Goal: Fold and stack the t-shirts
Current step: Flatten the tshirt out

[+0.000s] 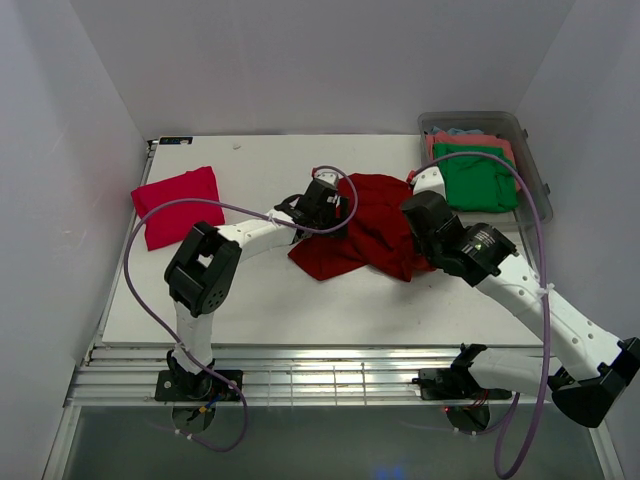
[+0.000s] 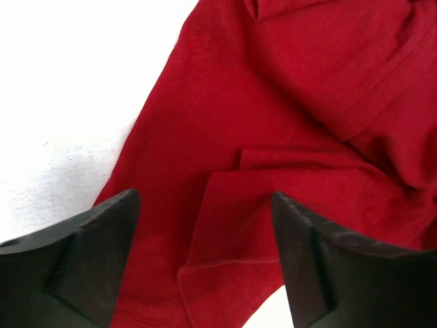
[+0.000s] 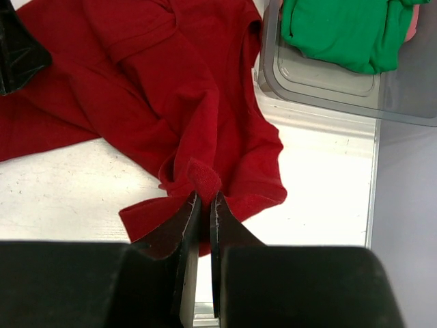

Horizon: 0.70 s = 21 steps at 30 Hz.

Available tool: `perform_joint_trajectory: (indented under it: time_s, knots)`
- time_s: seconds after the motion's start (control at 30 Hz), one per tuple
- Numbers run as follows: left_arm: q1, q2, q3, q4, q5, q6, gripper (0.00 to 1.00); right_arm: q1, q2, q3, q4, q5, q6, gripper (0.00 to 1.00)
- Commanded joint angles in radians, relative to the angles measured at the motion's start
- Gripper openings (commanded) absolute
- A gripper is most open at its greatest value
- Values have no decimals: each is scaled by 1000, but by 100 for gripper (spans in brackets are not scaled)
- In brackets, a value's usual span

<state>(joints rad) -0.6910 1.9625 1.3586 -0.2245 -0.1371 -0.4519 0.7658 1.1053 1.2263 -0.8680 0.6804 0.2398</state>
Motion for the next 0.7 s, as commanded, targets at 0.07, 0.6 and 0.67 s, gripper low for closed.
perform_joint_trajectory:
  time_s: [0.07,0.6,0.67]
  knots:
    - [1,-25,4,27,25,-19,77,-2,-22,-16,9,18,29,8]
    - [-15,9,-10,34,108,-56,52,-2,-45,-14,-16,25,41,8]
    - [-16,4,-21,19,97,-56,53,-2,-48,-16,-19,22,44,8]
